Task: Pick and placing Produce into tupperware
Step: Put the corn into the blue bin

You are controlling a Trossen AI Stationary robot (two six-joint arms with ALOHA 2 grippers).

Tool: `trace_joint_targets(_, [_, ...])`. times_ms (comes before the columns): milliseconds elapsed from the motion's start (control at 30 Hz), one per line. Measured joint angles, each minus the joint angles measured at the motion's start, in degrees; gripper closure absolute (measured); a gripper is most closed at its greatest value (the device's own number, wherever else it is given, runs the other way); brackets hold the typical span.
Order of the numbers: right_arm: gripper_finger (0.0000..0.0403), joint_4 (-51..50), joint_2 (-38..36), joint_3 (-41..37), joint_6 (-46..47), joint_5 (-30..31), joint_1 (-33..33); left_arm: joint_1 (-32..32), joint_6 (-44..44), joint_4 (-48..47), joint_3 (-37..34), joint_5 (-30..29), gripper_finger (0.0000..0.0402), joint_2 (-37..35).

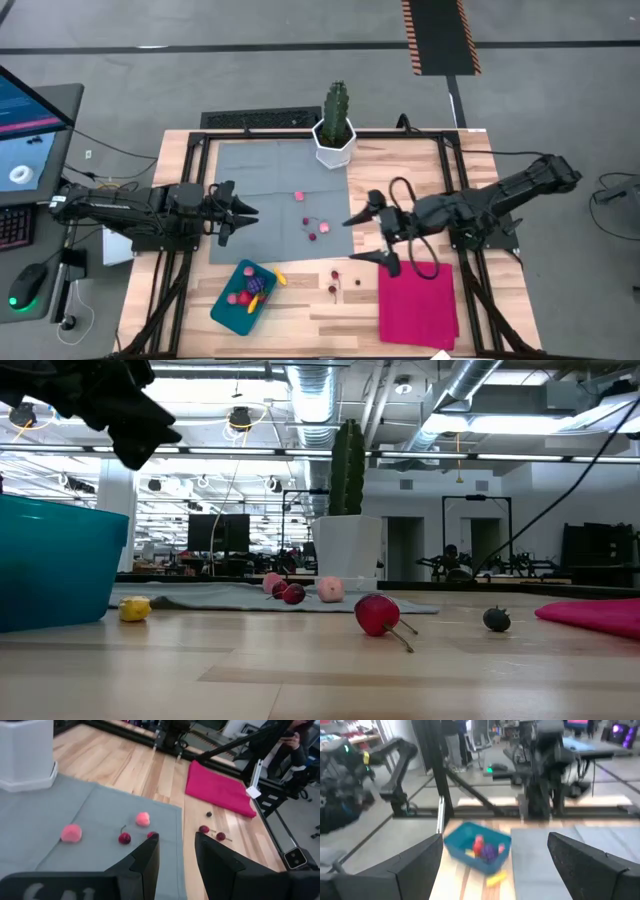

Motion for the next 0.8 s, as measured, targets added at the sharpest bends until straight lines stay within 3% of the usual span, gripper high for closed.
trace_joint_targets(233, [0.0018, 4.3, -7.7, -14.6, 3.7, 12.0, 6.1, 0.0, 0.7, 3.4, 0.0, 0.2, 0.0287, 0.0])
trace_joint_targets(467, [0.0018, 19.4, -9.2, -26.6, 3.9, 26.6, 12.7, 0.0, -2.9, 3.1, 0.0, -3.6, 0.0287, 0.1])
trace_joint_targets(600, [0.0017, 19.4, -8.0, -29.8, 11.8, 27.8, 12.6, 0.0, -1.0, 1.2, 0.0, -4.4, 0.0287, 1.6])
trace_joint_targets(800, [0.0017, 19.9, -4.4, -30.3, 12.9, 27.6, 12.6, 0.0, -2.0, -1.2, 3.0, -6.5, 0.0287, 6.8])
